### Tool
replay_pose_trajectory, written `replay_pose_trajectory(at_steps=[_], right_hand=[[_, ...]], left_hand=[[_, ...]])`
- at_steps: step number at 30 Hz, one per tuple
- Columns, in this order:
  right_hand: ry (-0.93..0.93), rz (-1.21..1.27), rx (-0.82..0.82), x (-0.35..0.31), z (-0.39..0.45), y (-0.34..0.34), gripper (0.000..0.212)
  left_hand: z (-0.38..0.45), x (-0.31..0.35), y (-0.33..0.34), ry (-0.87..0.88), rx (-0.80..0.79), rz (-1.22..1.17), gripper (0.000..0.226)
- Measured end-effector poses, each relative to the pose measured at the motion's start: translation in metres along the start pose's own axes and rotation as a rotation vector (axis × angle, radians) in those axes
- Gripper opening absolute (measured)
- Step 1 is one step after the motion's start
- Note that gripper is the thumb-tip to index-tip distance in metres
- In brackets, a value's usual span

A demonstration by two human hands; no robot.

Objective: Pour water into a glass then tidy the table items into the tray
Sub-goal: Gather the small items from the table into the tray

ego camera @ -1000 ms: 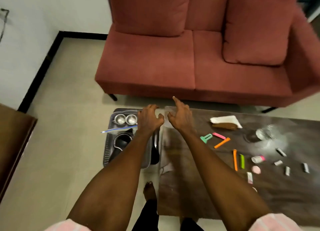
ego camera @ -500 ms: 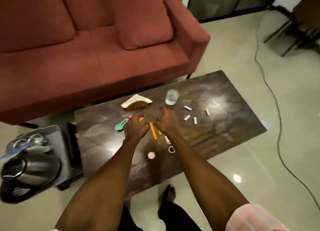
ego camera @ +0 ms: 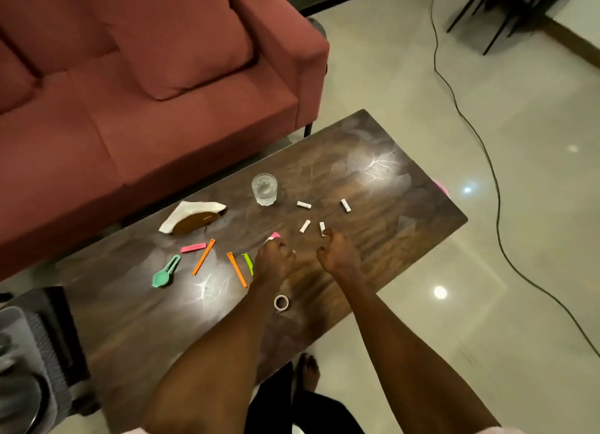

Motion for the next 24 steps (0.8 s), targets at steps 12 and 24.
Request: replay_pose_trajectory(at_steps=[12,24], right_hand=[[0.22,0.112,-0.017,0.09,0.107,0.049,0.036],[0.029,0.027,-0.02,0.125,0.192,0.103,0.041]], left_hand=[[0.103,0.005,0.093,-0.046,-0.057,0.154,0.023],[0.191,0.006,0.164,-0.008,0.004,0.427,0.03]])
Point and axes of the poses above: each hand's wrist, its own z-axis towards the middle knuckle, its own y-axis out of the palm, x = y × z, the point moved 6 cm from there along z, towards the middle knuckle, and after that the axes turned 6 degrees about -y, right-handed, at the moved point
